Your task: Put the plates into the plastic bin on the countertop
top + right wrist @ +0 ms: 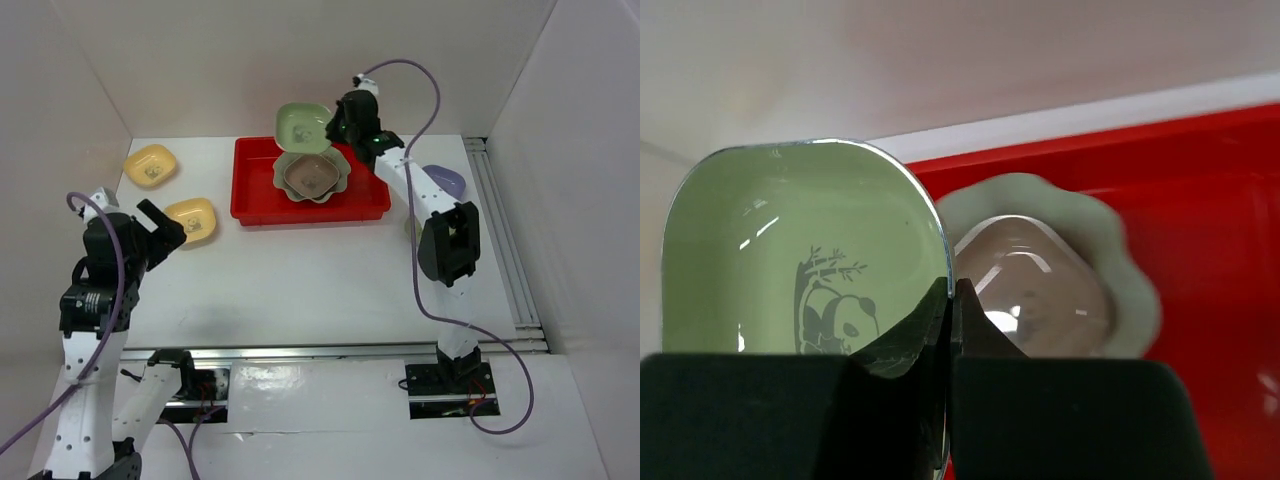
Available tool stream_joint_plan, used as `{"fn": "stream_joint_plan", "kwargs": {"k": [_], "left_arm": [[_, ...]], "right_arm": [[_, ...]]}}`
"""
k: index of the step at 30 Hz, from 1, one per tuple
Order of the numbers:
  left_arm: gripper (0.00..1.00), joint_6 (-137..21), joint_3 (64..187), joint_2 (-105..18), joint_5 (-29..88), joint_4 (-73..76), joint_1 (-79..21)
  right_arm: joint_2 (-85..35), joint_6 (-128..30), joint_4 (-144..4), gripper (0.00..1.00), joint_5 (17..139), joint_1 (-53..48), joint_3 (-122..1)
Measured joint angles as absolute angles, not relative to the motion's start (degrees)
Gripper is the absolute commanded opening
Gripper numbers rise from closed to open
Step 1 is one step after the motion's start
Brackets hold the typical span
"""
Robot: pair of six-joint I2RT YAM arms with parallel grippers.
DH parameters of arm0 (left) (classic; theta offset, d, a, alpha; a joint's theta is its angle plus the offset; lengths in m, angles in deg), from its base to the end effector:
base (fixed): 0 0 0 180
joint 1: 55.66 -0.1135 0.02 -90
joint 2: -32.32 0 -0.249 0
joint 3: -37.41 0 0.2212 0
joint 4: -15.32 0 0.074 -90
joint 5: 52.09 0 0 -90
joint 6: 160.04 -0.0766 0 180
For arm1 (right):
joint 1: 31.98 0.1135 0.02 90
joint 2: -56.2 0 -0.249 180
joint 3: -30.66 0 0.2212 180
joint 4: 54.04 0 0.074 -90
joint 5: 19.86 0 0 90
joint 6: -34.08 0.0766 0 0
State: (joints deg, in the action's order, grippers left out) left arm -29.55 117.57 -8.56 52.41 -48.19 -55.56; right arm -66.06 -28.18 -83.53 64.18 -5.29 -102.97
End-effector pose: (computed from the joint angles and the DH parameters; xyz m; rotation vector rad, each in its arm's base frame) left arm 0.1381 0.0189 0.3557 -0.8358 1.8008 -0.2076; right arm 0.4615 0.2231 0.3210 0.0901 1.9208 0.5481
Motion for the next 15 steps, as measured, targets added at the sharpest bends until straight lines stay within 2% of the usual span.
{"fn": "stream_joint_plan", "kwargs": {"k": [7, 15], "left_arm": [[1.0, -29.6, 113.0, -10.3, 48.0, -45.5, -55.5], [1.0, -31.2, 111.6, -10.2, 45.9, -43.3, -55.5]], "right_arm": [[-66.7, -22.6, -86.3, 0.0, 57.0, -8.5, -93.9], [-70.7, -21.2, -87.0, 0.0, 55.3, -5.1, -94.9]]}}
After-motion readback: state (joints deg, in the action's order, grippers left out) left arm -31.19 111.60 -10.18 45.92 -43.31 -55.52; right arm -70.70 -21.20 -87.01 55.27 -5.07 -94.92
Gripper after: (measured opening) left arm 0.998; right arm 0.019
